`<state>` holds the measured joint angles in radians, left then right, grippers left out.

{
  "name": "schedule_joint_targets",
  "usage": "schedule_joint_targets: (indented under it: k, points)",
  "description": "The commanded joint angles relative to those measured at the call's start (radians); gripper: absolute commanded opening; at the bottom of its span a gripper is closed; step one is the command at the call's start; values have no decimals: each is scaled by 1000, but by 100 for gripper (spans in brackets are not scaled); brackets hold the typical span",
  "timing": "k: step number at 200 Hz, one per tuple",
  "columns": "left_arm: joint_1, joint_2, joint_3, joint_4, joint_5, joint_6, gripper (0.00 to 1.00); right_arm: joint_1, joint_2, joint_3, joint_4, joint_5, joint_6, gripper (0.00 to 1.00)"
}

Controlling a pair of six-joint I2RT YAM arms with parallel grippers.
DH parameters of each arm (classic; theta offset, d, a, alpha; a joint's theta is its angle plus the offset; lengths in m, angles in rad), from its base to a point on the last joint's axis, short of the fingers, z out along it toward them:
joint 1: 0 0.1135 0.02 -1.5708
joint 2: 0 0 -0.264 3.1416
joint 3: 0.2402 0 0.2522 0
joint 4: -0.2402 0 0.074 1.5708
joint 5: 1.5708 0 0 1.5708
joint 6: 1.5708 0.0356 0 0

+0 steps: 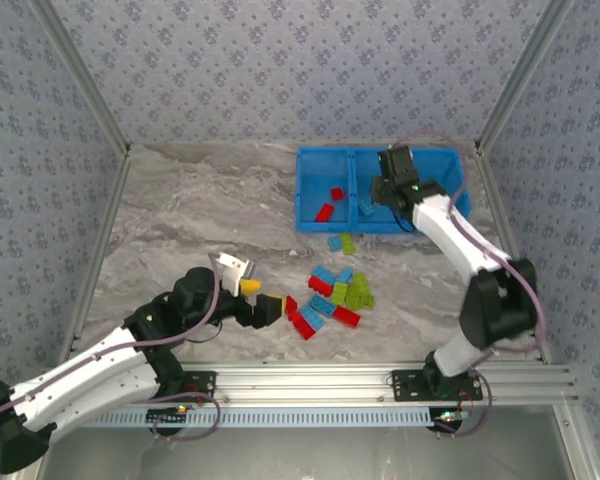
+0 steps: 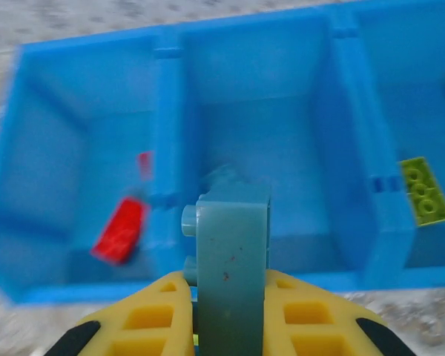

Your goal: Sort the legos into containers by color

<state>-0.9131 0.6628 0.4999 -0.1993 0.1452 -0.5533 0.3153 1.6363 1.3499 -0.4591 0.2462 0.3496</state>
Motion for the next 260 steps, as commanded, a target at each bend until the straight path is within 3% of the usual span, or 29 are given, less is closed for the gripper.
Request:
schedule_joint_targets:
  k: [1, 24, 54, 79, 117, 142, 164, 181, 207, 234, 260]
  points:
    - [-10, 3, -1, -37, -69, -83, 99, -28, 172, 147, -48, -45, -39, 19]
    - [-9, 3, 15, -204, -199, -144, 99, -65, 302, 254, -61, -63, -11, 21]
    - [-9, -29, -10, -266, -255, -233, 99, -76, 373, 325, -94, -94, 14, 34]
    - [-10, -34, -21, -257, -261, -274, 99, -75, 342, 323, -104, -111, 24, 42]
    - [-10, 27, 5, -246, -256, -337, 99, -64, 187, 266, -138, -138, 36, 43]
    - [-29, 108, 19, -197, -233, -414, 97, 25, -35, 90, -107, -210, 30, 45]
    - [-95, 213, 59, -192, -321, -484, 95, 158, -221, -68, -110, -260, 16, 53]
    - [-146, 314, 105, -191, -387, -534, 93, 271, -330, -147, -165, -259, 13, 60]
    - [-179, 458, 141, -103, -382, -594, 93, 400, -431, -236, -275, -196, 72, 72]
    - [-181, 573, 135, 37, -374, -676, 95, 459, -498, -296, -319, -147, 123, 80]
    - [-179, 675, 169, 51, -419, -667, 98, 457, -517, -327, -349, -112, 140, 82]
